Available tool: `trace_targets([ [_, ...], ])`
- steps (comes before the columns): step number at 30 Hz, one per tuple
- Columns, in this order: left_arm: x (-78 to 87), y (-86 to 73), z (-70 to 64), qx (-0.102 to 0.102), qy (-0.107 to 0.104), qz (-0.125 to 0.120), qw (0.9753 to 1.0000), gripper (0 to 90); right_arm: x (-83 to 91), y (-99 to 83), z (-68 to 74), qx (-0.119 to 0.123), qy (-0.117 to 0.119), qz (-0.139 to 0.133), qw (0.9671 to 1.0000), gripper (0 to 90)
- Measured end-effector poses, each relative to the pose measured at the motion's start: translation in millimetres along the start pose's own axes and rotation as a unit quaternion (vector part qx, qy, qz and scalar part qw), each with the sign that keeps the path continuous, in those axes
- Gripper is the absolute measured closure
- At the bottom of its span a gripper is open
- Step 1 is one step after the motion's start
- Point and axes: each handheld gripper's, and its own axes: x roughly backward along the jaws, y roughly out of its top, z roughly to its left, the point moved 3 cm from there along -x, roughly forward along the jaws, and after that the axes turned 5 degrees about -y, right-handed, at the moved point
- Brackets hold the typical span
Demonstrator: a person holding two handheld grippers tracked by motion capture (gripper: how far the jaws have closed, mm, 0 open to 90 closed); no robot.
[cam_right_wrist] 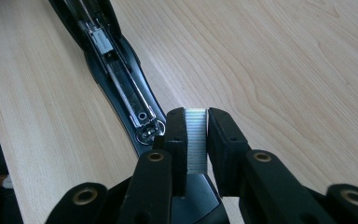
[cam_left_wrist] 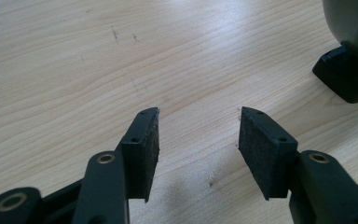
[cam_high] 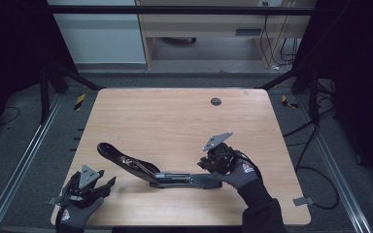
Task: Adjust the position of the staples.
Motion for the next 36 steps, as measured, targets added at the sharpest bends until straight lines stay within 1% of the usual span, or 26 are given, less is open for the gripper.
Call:
trace_targets([
  [3,0.0,0.0,0.0,0.0,0.0,0.0,1.0,47.7,-1.1,4.0,1.4,0.001,0.004,-0.002,1.0,78.4],
  [4,0.0,0.0,0.0,0.0,0.0,0.0,1.0,47.7,-1.6,5.5,1.6,0.007,0.005,-0.001,1.0,78.4],
  [5,0.0,0.0,-0.1,0.0,0.0,0.0,1.0,47.7,-2.5,6.5,2.5,0.006,0.008,-0.003,0.9999,78.4],
  [8,-0.1,-0.1,0.0,0.0,0.0,0.0,1.0,47.7,-4.2,9.7,3.3,0.016,0.01,-0.003,0.9998,78.4],
  [12,-0.1,-0.1,0.0,0.0,0.0,0.001,1.0,47.7,-4.4,12.7,3.2,0.022,0.015,-0.007,0.9996,78.4],
  [14,-0.1,0.0,0.0,0.0,0.0,0.0,1.0,47.7,-4.7,13.3,3.7,0.024,0.018,-0.007,0.9995,78.4],
  [16,-0.1,0.0,0.0,0.001,0.0,0.0,1.0,47.7,-5.9,14.2,4.2,0.032,0.023,-0.008,0.9992,78.4],
  [17,-0.1,-0.1,0.0,0.001,0.0,0.001,1.0,47.7,-6.2,14.5,4.8,0.031,0.025,-0.008,0.9992,78.4],
  [19,0.1,-0.1,0.4,0.001,0.0,0.001,1.0,47.6,-6.5,15.0,5.9,0.034,0.035,-0.007,0.9988,78.4],
  [27,0.0,-0.2,0.4,0.002,-0.001,0.001,1.0,47.6,-8.4,16.8,9.8,0.043,0.047,-0.008,0.9979,78.3],
  [36,0.0,-0.2,0.4,0.002,-0.001,0.001,1.0,47.6,-13.2,16.7,15.0,0.057,0.064,-0.003,0.9963,78.3],
])
